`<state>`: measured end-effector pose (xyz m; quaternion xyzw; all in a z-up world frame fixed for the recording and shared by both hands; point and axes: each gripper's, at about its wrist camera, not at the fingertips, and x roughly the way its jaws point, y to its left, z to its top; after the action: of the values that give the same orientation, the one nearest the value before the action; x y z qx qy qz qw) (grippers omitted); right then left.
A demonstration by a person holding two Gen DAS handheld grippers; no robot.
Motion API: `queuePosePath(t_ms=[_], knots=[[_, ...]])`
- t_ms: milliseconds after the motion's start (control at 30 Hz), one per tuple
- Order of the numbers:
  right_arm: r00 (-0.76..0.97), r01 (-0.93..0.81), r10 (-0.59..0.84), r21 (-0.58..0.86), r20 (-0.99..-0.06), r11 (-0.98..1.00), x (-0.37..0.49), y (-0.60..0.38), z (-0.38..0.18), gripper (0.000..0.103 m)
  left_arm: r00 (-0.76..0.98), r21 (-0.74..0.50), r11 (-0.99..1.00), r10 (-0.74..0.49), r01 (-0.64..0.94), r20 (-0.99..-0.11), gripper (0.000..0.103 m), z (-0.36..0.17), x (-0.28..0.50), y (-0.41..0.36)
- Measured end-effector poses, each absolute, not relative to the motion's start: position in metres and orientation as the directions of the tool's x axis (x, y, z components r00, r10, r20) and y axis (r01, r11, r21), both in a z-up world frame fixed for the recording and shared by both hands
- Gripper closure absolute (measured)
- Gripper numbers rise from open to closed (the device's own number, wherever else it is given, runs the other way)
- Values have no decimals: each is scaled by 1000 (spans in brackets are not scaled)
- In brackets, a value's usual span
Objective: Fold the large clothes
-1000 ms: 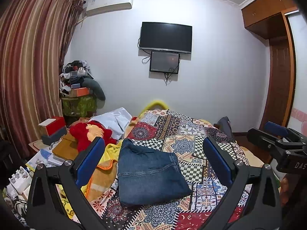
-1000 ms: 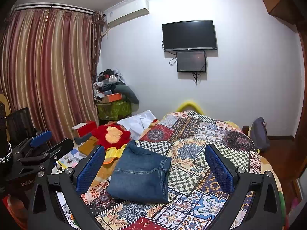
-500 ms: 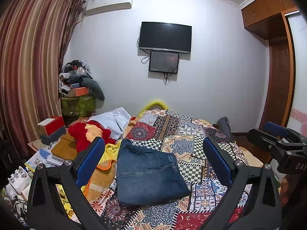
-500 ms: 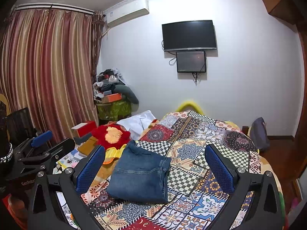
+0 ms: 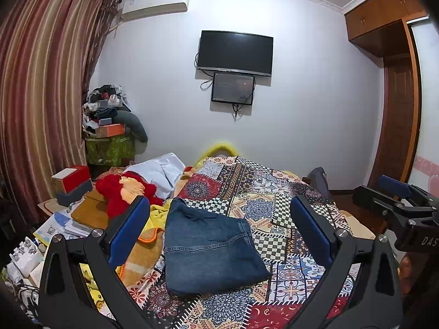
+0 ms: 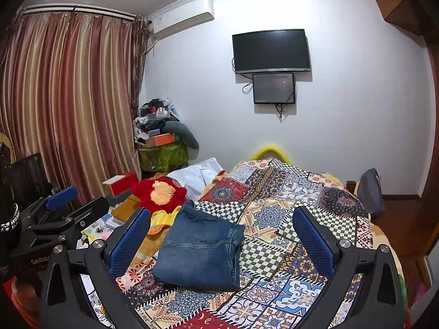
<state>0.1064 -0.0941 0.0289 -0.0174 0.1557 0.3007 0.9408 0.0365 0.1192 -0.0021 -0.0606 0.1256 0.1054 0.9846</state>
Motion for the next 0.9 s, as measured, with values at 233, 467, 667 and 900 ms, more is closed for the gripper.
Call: queuePosePath(t_ms=[233, 467, 667, 900], knots=[[769, -573, 562, 61, -304, 817, 106, -95, 29, 0, 948, -107, 972, 174, -208, -266, 0, -3, 37, 121], [769, -573, 562, 62, -304, 817, 106, -96, 29, 0, 949, -114, 973, 166, -202, -269, 0, -3, 36, 121], [768, -574, 564, 63, -305, 816, 107, -97, 28, 0, 950, -117, 974, 155, -192, -270, 0, -3, 36, 121], [767, -575, 565, 63, -304, 816, 107, -97, 28, 0, 952, -115, 976, 151, -187, -265, 0, -2, 33, 119]])
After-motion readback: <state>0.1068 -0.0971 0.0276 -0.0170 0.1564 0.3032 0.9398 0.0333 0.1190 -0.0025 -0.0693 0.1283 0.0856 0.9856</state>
